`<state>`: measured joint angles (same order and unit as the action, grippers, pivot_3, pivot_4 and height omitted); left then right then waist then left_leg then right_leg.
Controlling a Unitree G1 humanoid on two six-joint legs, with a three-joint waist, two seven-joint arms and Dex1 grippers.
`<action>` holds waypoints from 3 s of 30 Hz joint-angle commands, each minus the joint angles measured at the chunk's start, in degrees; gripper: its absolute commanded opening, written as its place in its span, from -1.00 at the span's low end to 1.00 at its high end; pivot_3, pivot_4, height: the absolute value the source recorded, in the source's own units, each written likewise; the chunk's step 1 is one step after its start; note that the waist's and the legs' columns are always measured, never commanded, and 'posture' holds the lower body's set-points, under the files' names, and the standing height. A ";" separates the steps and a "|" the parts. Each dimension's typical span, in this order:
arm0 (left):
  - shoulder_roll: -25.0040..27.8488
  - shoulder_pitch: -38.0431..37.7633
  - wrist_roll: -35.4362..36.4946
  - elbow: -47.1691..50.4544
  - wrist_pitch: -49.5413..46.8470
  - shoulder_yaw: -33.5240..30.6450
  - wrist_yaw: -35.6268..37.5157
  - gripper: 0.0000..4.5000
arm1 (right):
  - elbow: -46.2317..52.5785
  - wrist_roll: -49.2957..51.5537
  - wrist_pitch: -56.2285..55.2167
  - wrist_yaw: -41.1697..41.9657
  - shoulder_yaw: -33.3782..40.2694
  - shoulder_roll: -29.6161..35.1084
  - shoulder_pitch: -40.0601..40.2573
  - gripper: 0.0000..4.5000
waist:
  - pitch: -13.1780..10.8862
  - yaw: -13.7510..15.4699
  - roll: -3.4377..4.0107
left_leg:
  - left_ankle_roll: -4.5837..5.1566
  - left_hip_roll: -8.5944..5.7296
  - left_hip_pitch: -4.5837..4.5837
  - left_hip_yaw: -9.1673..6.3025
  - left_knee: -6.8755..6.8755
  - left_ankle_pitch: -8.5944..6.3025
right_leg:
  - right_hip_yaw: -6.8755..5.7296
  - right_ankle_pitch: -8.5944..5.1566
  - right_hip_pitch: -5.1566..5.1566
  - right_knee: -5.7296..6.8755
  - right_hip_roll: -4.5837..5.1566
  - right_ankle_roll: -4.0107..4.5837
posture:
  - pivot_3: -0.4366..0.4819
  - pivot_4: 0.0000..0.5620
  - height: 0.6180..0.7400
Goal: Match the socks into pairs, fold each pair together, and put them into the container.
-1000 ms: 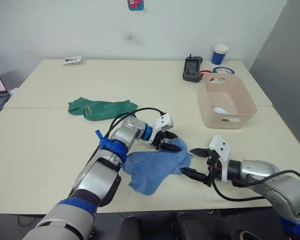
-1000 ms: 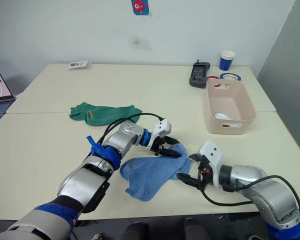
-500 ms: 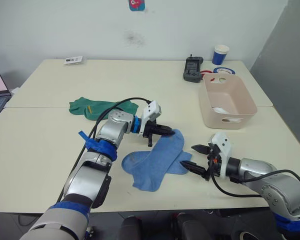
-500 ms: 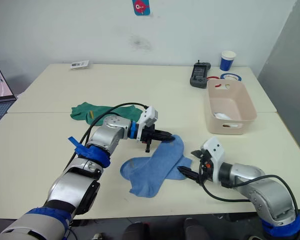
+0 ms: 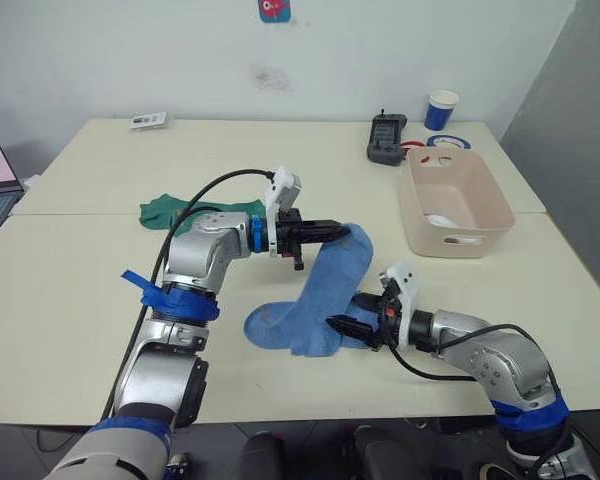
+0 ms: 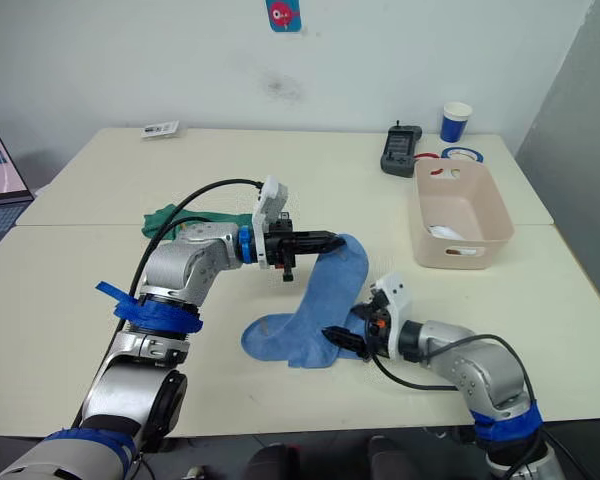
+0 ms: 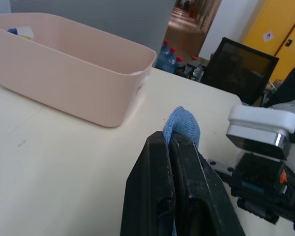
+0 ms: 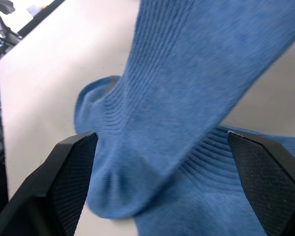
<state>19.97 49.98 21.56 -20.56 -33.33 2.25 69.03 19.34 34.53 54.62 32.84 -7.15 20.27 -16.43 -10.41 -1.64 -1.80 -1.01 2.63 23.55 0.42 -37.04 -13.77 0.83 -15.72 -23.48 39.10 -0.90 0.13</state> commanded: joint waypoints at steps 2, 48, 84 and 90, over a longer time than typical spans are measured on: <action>0.33 0.89 1.46 1.39 0.25 -1.60 -1.97 -0.99 | 1.44 3.26 2.09 2.27 -0.53 -0.26 -0.53 1.00 | 0.00 0.01 0.00 | 0.00 0.00 0.00 -0.03 0.00 0.00 | -0.02 0.00 0.01 0.00 0.00 0.00 | -0.05 -0.47 1.00; 0.18 -47.96 7.50 46.83 -2.03 -11.73 -39.02 -1.00 | -27.22 -1.03 -1.62 30.89 -8.38 19.22 -20.73 -0.09 | 0.01 0.11 -0.01 | 0.02 0.02 -0.34 0.07 0.04 -0.01 | 0.11 0.03 0.29 -0.04 0.12 0.01 | -0.05 -0.47 1.00; 20.40 -22.98 -0.51 11.66 1.98 2.78 -8.05 -0.27 | 14.07 11.98 14.34 -0.91 7.44 8.21 5.04 -0.26 | 0.02 -0.06 -0.01 | 0.01 0.08 -0.37 0.10 0.11 -0.01 | 0.14 0.03 0.25 -0.05 0.05 -0.05 | -0.05 -0.47 1.00; 20.11 -25.79 1.71 15.06 -0.27 -0.23 -9.73 -1.00 | 11.95 13.17 14.34 -1.23 7.80 7.74 3.07 -1.00 | 0.03 -0.09 -0.01 | 0.01 0.10 -0.37 0.08 0.11 -0.01 | 0.13 0.03 0.25 -0.05 0.08 -0.05 | -0.05 -0.47 1.00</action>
<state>39.85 24.28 21.84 -8.19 -33.05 4.58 59.97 30.96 46.34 69.45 31.33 -1.05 27.93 -12.53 -10.38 -1.73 -1.82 -1.00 2.74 23.18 0.50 -36.93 -13.79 0.96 -15.69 -23.24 39.05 -0.82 0.08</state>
